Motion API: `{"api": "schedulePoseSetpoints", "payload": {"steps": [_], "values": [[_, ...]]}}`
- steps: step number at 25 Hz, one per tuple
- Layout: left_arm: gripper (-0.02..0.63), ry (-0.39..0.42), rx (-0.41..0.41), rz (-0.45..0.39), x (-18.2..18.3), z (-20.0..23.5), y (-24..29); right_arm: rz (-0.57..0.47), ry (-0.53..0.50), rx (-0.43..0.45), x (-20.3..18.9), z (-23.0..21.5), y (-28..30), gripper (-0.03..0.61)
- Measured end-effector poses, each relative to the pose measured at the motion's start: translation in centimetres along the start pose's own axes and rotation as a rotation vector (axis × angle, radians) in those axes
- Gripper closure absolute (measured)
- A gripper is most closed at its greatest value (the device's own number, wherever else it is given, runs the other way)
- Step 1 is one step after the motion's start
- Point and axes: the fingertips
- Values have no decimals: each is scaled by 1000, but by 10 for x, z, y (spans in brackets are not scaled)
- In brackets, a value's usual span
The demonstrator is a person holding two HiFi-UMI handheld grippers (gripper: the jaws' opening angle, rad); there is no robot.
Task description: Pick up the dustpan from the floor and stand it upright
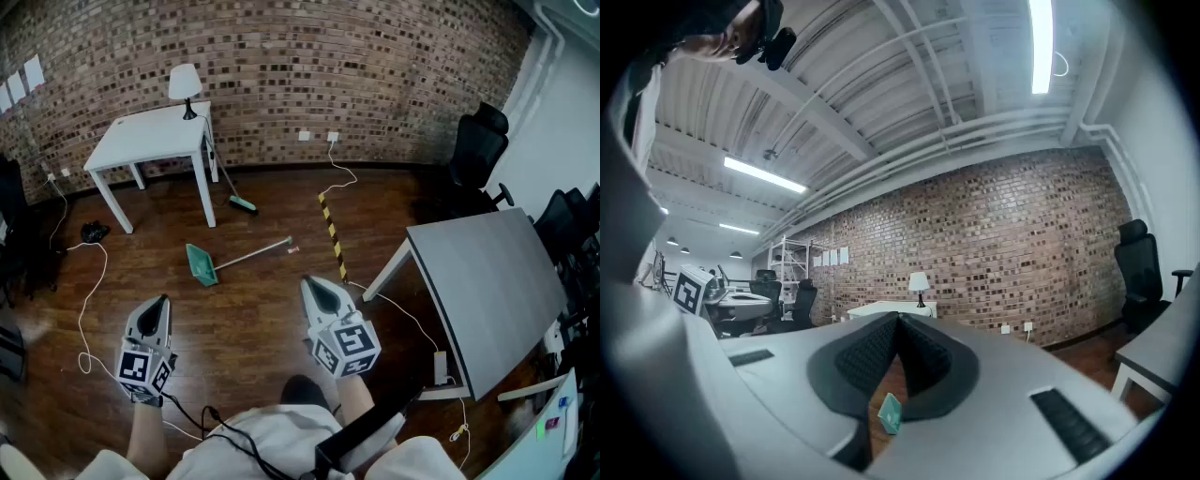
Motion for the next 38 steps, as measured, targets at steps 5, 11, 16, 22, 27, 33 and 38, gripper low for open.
{"api": "schedulePoseSetpoints", "payload": {"steps": [5, 11, 16, 22, 27, 33, 38], "values": [[604, -21, 8, 1, -4, 10, 18, -3, 11, -9, -6, -12, 21, 589], [604, 11, 23, 32, -13, 33, 78, -6, 3, 6, -18, -53, 80, 589], [604, 19, 62, 51, -13, 56, 165, -15, 0, 20, -25, -119, 153, 589], [604, 14, 97, 22, 6, 69, 278, -6, 40, 37, -33, -205, 235, 589], [604, 46, 153, 18, 21, 99, 327, 21, 2, 15, -38, -254, 283, 589], [604, 52, 161, 37, 18, 120, 361, 42, -35, 19, -43, -267, 318, 589], [604, 42, 127, 53, 12, 131, 376, 64, -17, -10, -48, -266, 331, 589]]}}
Point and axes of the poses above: the fingertips, and each gripper's own axes: y forward along the fingers, z to its left, x out of its top, and after that the axes turned 9 degrees about -y, right-handed
